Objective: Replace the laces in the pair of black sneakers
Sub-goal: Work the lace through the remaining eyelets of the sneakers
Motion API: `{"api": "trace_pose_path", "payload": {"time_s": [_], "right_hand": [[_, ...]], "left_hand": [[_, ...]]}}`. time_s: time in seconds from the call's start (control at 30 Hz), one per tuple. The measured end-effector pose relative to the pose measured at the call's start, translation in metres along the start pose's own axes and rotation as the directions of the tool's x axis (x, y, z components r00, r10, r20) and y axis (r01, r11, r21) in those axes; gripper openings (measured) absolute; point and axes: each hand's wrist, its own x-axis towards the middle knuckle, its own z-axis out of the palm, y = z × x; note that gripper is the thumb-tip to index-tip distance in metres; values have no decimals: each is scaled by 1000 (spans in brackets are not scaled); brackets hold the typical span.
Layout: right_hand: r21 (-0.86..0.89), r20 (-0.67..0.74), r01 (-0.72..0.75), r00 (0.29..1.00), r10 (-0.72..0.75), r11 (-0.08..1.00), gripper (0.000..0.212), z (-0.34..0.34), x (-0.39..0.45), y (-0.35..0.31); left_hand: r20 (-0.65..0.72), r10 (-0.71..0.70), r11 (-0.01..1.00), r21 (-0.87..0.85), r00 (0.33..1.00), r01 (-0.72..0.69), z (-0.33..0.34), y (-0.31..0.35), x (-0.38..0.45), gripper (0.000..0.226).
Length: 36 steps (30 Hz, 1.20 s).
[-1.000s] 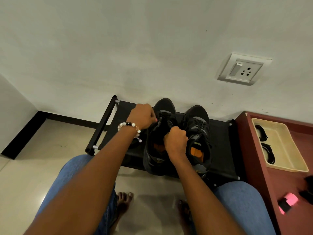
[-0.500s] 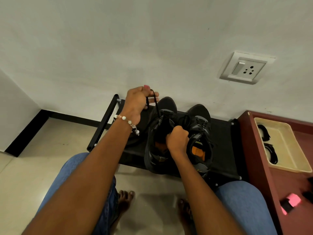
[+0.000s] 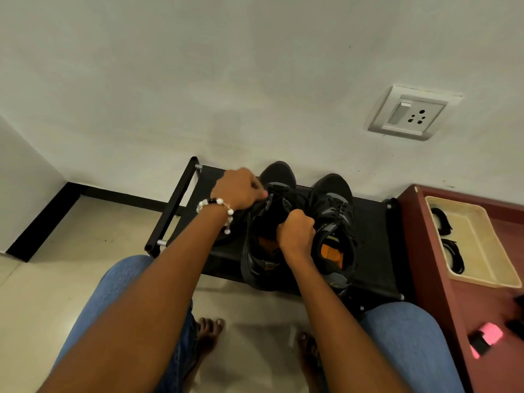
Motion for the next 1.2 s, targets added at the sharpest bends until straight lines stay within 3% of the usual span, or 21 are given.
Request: {"api": "trace_pose_path", "payload": {"time_s": [0.07,0.17,0.27,0.37,0.47,0.57,0.67,0.73,0.8,0.97,1.03,1.07,1.1,1.13,1.2], "right_hand": [[1,0,-1,1000,1,1000,13,0,0,0],[-1,1,2,1000,-2,1000,13,0,1,0],[-3,2,-8,1000,8,1000,14,-1,1,1],[5,7,-16,1000,16,1000,16,0,1,0],[-7,21,-9,1000,9,1000,14,-1,0,0],[-24,16,5,1000,-5,1000,14,-4,-1,-2],[-37,11,8,1000,-8,999,15,-4,-2,-3],[-43,8,9,1000,-8,999,16,-3,-1,-3],[-46,5,7,1000,-7,999,16,-2,-1,-4],[-69,-2,22,1000,-22,997,16,-1,-2,-4],[-73,-3,22,1000,-22,997,16,-1,-1,-4],[-70,-4,21,1000,-22,997,16,-1,-1,-4],[-68,-5,21,1000,-22,997,16,0,-1,-4],[-68,-8,23,1000,-24,997,17,0,-1,-4],[-75,-11,24,1000,-25,997,17,0,-1,-3]], "left_hand": [[85,-86,989,130,993,75,10,-2,0,21],[60,-127,989,89,990,121,11,-2,1,22],[22,-139,973,-183,990,140,5,4,-2,15],[16,-249,853,-470,968,227,-2,11,-5,15],[21,-256,615,-767,967,180,-9,11,-3,24],[35,-227,168,-983,973,74,-25,17,-4,32],[6,-179,-238,-971,984,-37,-44,18,-3,33],[-31,-136,-392,-916,990,-82,-56,15,-4,35],[-62,-112,-465,-879,992,-108,-64,15,-8,38],[-62,-73,-463,-882,995,-89,-58,20,-11,38],[-52,-39,-393,-917,998,-64,-59,22,-13,31],[-33,-25,-302,-952,999,-39,-60,22,-13,27],[1,-22,-145,-989,1000,-2,-60,21,-13,25],[47,-35,86,-995,998,50,-57,20,-12,27],[108,-105,635,-758,989,151,-44,14,-9,30]]}}
